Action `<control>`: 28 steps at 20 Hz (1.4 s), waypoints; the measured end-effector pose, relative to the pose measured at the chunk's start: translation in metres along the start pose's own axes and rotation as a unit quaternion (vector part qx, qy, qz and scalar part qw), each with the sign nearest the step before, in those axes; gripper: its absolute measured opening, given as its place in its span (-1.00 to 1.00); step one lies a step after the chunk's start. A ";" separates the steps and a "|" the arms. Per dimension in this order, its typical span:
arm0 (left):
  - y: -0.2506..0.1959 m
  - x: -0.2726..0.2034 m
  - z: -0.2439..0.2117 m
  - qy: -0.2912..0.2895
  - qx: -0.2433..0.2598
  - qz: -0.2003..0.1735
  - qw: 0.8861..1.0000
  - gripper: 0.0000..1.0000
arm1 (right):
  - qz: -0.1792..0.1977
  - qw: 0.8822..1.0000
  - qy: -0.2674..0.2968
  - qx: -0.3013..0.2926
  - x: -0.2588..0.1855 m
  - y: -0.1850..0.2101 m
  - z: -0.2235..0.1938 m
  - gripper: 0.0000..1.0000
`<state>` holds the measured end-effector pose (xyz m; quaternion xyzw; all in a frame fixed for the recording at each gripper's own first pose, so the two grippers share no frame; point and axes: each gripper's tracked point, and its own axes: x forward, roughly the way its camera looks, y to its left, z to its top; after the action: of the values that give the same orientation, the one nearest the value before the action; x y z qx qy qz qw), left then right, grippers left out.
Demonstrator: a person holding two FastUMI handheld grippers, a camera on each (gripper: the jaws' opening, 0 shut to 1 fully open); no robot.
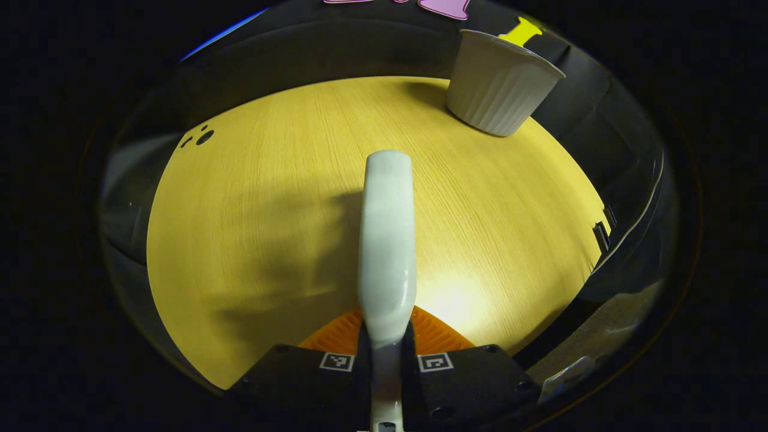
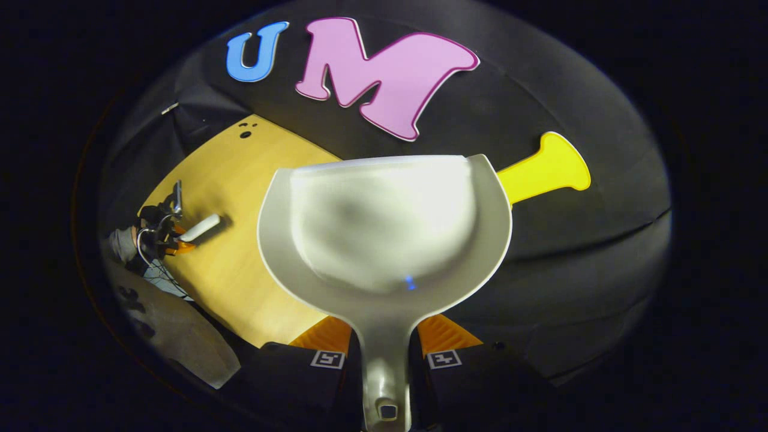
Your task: Pick up the small broom and dustpan from the desktop, sweep the trash into the dustpan with the broom, and then empty the trash into the garbage bin.
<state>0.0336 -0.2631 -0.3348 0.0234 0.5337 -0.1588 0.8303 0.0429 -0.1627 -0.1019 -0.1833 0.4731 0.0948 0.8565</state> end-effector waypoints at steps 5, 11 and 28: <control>0.003 -0.001 -0.002 0.002 0.004 0.020 1.000 -0.52 | 0.061 0.998 0.008 -0.007 0.002 0.076 -0.033 -0.31; 0.006 -0.001 -0.003 0.007 0.007 0.044 0.999 -0.52 | 0.117 0.992 0.038 0.018 0.028 0.162 -0.091 -0.30; 0.009 0.000 -0.004 0.016 0.010 0.090 0.996 -0.52 | 0.152 0.975 0.112 0.118 0.190 0.309 -0.196 -0.31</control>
<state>0.0325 -0.2539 -0.3373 0.0824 0.5407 -0.0881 0.8325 -0.1112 0.0386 -0.4269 -0.0165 0.5959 0.1461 0.7895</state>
